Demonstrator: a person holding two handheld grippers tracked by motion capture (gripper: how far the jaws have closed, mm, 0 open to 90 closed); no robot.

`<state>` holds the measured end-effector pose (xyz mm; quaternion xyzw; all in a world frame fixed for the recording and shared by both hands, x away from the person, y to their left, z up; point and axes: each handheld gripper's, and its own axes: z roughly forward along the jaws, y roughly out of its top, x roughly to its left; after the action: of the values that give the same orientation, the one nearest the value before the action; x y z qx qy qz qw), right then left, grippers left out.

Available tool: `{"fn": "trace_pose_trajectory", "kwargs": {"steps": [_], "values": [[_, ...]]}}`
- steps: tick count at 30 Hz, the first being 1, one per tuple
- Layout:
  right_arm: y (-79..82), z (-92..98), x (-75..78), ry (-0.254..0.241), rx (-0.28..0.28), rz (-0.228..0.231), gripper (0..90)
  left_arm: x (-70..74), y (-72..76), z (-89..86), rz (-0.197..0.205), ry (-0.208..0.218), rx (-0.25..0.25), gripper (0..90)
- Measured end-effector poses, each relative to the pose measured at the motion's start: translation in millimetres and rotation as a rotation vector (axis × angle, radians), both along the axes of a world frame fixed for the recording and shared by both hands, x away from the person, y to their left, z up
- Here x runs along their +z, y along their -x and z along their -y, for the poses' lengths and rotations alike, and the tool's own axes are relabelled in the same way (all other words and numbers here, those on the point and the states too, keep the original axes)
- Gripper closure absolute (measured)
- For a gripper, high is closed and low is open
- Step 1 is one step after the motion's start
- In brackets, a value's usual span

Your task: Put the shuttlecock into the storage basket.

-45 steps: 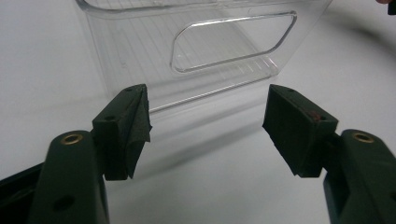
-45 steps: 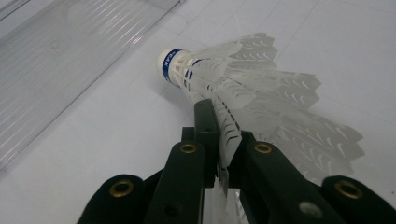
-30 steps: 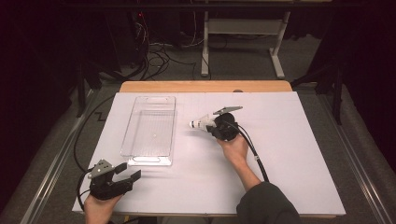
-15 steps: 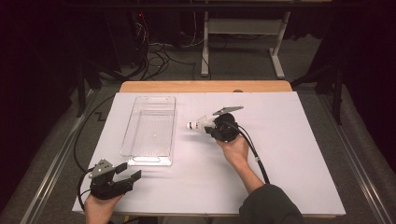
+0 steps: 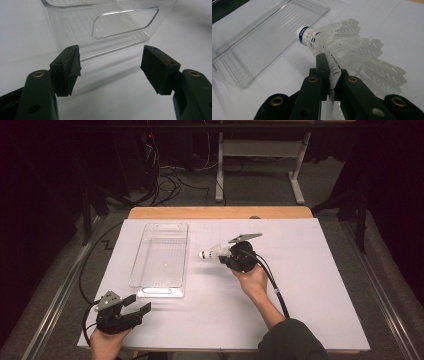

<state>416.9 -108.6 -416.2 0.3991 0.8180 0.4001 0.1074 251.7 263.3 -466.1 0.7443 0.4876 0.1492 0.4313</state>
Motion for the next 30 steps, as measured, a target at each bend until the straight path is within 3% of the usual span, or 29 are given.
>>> {"fn": "trace_pose_trajectory", "kwargs": {"steps": [10, 30], "values": [[2.4, 0.6, 3.4, -0.026, 0.013, -0.019, 89.1, 0.2, 0.1, -0.3, 0.001, 0.001, 0.002, 32.6], [7.7, -7.4, 16.2, -0.039, 0.049, -0.011, 89.1, 0.1, 0.3, -0.1, 0.000, -0.003, -0.001, 32.7]]}}
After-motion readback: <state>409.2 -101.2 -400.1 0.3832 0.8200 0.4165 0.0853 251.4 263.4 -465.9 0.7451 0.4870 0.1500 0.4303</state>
